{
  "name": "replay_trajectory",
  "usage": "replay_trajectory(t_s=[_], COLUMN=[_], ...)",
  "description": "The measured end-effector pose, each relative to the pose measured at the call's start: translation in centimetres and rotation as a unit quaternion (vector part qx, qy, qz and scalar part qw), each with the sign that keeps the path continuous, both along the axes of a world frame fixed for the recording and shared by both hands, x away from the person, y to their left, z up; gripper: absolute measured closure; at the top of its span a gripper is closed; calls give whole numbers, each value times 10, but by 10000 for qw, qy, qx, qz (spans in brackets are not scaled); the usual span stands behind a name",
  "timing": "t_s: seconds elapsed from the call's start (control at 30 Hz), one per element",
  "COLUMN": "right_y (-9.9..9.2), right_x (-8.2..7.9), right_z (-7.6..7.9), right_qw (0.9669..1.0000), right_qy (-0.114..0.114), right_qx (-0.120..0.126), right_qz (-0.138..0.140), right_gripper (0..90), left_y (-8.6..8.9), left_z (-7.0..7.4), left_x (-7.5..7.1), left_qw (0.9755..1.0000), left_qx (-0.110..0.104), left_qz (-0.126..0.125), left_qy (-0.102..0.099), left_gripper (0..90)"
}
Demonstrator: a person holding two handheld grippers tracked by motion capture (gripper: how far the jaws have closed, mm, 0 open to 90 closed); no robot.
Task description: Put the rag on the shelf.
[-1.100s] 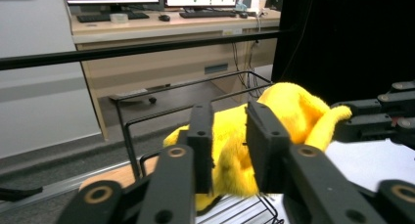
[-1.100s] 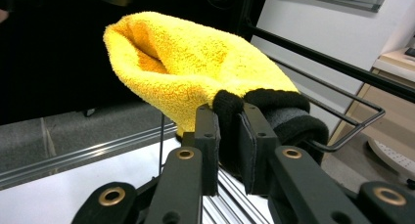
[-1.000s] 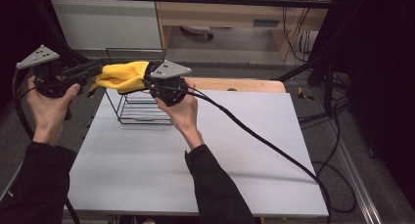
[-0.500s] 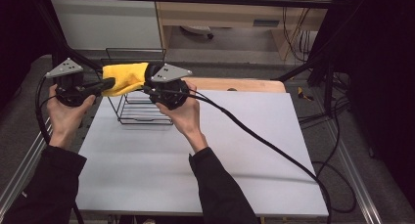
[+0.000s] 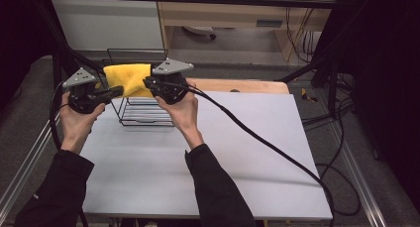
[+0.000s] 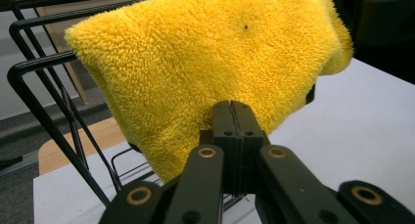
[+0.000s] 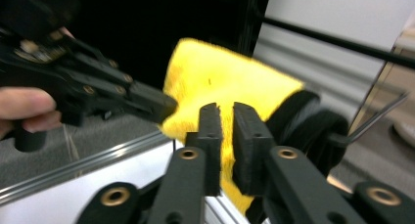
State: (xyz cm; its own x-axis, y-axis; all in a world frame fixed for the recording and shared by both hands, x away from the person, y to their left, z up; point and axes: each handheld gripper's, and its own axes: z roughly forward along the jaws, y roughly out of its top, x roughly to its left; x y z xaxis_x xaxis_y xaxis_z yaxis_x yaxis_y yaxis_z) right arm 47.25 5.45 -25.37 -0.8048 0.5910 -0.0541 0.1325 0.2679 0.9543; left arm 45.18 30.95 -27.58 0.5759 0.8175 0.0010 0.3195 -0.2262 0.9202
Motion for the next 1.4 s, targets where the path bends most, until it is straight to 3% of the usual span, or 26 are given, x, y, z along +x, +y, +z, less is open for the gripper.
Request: replay_trajectory(t_s=[0.13, 0.3, 0.5, 0.73, 1.0, 1.4], right_y=[5, 3, 0, -12, -35, -96], right_x=[6, 13, 4, -8, -19, -35], right_z=[-16, -28, -22, -16, -13, -26], right_qw=[9996, 9989, 9995, 9994, 9989, 9968], right_qy=[155, 363, 252, 335, 450, 633], right_qx=[-200, -180, -135, -64, -120, -223], right_qz=[-150, -243, -96, 11, -107, -427], right_gripper=[875, 862, 778, 643, 425, 169], left_y=[1, 2, 4, 5, 6, -6], left_z=[-8, -14, -10, -6, -16, -59], left_x=[4, 6, 0, -12, -27, -41], left_qw=[10000, 9999, 9999, 9999, 9998, 9986], left_qx=[24, -80, -155, -89, 175, 350], left_qz=[71, 98, 70, 102, 102, -74], left_qy=[-13, -19, -28, -37, 78, 398], left_gripper=[900, 898, 825, 634, 422, 215])
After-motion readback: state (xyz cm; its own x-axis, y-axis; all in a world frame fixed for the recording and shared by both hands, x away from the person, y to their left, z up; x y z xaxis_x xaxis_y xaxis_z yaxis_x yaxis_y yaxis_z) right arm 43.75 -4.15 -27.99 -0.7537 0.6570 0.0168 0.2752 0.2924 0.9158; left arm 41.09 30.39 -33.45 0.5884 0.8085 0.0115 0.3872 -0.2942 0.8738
